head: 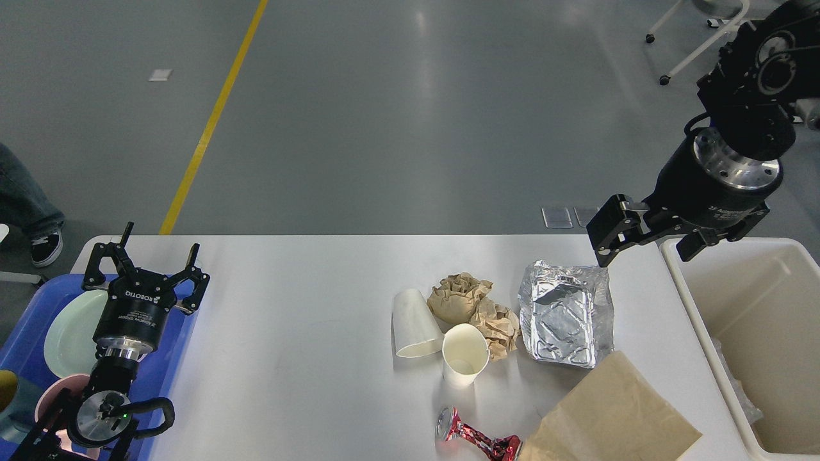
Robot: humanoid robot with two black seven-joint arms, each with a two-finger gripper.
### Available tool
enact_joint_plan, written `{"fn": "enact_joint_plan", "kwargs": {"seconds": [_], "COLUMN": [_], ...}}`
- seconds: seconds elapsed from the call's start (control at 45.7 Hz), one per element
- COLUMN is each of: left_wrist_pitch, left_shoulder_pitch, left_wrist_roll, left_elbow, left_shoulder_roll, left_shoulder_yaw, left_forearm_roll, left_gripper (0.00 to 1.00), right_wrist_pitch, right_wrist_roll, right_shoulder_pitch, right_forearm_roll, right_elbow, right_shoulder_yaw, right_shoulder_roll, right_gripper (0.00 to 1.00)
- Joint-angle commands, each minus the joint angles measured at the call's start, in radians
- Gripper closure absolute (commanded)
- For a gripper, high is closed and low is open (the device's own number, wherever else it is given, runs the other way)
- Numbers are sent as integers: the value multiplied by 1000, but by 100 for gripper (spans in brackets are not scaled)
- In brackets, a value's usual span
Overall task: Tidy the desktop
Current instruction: 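Raise the right gripper and move it down toward the brown paper bag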
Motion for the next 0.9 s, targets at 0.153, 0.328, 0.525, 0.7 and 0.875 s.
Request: {"fn": "enact_joint_plan", "kwargs": {"seconds": [0.153, 0.328, 0.525, 0.7, 0.875], "left_wrist_pitch": [-1, -1, -1, 1, -1], "left_shoulder_pitch": [0, 0, 0, 0, 0], "left_wrist_roll": [1, 1, 1, 0, 0], "left_elbow": [0, 0, 0, 0, 0], "left_shoulder_roll": [2, 0, 2, 0, 2], "left_shoulder_yaw": [0, 0, 0, 0, 0], "left_forearm_roll": [0, 0, 0, 0, 0], "left_gripper": [4, 4, 4, 4, 4], "right_wrist_pitch": [-56, -56, -79, -209, -300], "right_wrist_roll": [-11, -9, -31, -71, -66], "right_shoulder_pitch": [92, 86, -75, -248, -386], "right_forearm_roll": [41, 41, 44, 128, 205], "right_elbow": [123, 123, 118, 101, 107], "right_shoulder_yaw": [-72, -118, -133, -132, -112], "right_shoulder_roll": [17, 8, 6, -104, -279], "right_gripper": [0, 0, 0, 0, 0]}}
